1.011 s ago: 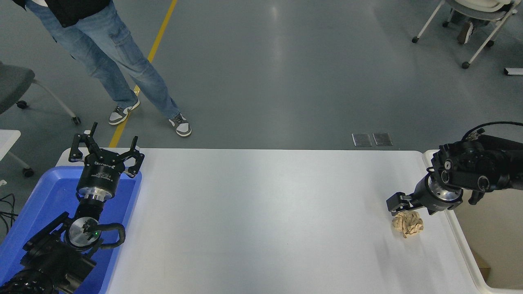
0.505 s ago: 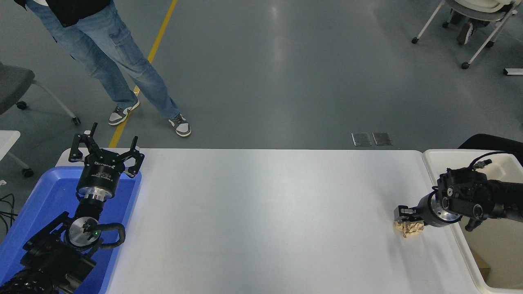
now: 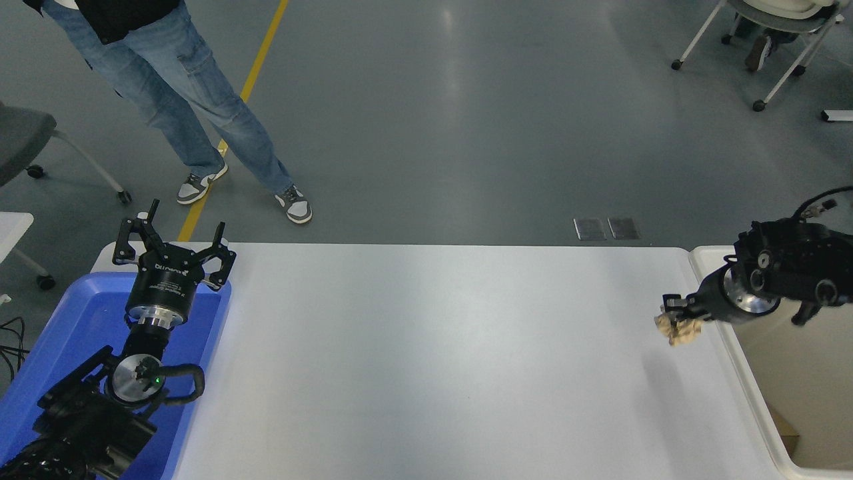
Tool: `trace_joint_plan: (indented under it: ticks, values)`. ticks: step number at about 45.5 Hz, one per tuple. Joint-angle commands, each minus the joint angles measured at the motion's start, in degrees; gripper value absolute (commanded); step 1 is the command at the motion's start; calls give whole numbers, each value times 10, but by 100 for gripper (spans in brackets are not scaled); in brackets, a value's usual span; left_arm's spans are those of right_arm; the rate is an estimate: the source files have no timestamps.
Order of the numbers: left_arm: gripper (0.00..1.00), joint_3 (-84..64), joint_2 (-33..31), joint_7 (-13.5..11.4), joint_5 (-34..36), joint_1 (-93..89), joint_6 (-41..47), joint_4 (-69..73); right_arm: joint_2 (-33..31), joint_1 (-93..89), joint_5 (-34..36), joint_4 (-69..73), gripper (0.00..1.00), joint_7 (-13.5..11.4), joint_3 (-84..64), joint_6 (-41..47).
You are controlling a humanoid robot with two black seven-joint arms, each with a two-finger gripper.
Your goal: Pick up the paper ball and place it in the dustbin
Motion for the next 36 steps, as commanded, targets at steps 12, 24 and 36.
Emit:
trace_joint_plan:
  ticks: [12,24,36]
  values:
    - [100,0,0,0,0,0,0,0,-25,408,15,171,0,6,-103,181]
    - [100,0,0,0,0,0,0,0,-32,426,17,187,0,4,-125,181]
    - [100,0,0,0,0,0,0,0,-136,327,-77,59,0,7,-129,181]
